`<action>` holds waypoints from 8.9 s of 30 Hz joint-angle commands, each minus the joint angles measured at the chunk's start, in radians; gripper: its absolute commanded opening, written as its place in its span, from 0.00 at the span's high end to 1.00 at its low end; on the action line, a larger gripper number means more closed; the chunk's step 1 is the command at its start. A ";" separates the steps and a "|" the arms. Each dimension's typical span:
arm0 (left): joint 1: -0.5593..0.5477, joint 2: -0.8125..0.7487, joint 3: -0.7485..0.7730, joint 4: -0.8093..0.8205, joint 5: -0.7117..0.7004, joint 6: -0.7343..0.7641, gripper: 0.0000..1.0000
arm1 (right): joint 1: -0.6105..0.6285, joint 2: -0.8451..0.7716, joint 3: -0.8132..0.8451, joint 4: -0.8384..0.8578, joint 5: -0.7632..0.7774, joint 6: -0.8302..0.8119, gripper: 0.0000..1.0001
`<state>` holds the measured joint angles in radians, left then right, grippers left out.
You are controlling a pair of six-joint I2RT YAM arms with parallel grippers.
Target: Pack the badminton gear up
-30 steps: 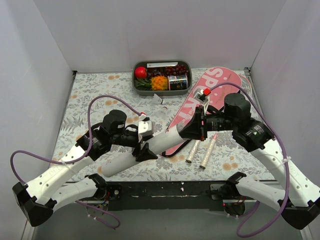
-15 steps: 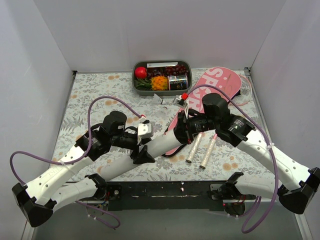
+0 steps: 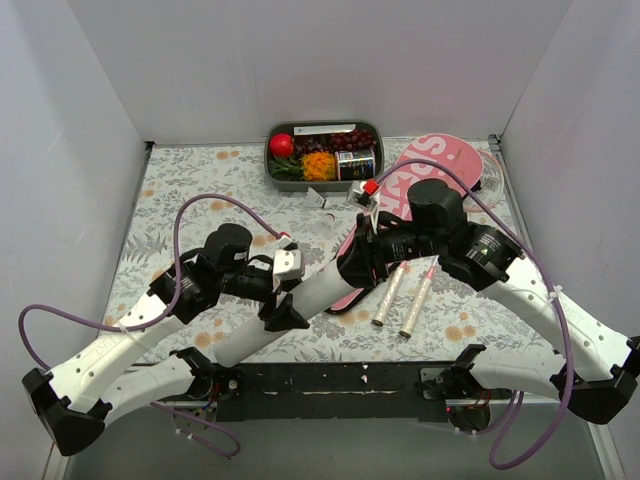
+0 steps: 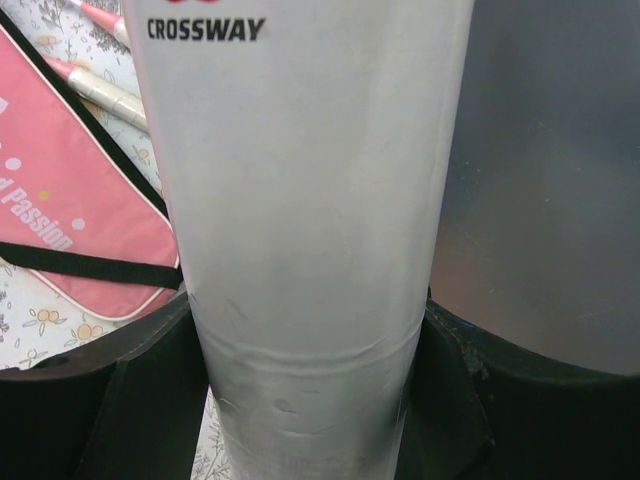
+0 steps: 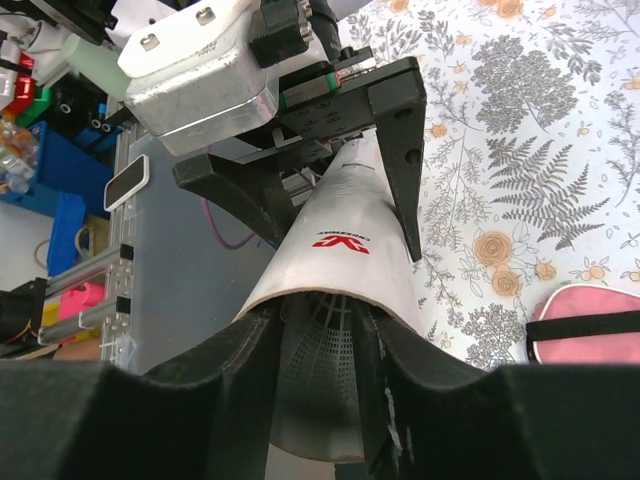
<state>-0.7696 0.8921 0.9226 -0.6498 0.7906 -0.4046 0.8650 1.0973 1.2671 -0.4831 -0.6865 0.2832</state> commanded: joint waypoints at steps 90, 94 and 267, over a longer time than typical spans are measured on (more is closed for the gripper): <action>-0.005 -0.186 -0.034 0.147 0.038 -0.014 0.99 | -0.073 0.989 0.262 0.383 1.197 -0.605 0.90; -0.005 -0.179 -0.025 0.144 0.042 -0.019 0.99 | -0.073 0.915 0.204 0.394 1.223 -0.590 0.99; -0.042 -0.205 -0.028 0.199 -0.225 -0.007 1.00 | -0.043 1.292 0.908 0.118 1.232 -0.018 0.36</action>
<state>-0.8074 0.7048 0.8669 -0.4778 0.5613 -0.4187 0.8040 2.3528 2.1010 -0.4393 0.4347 0.2771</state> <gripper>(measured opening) 0.649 0.641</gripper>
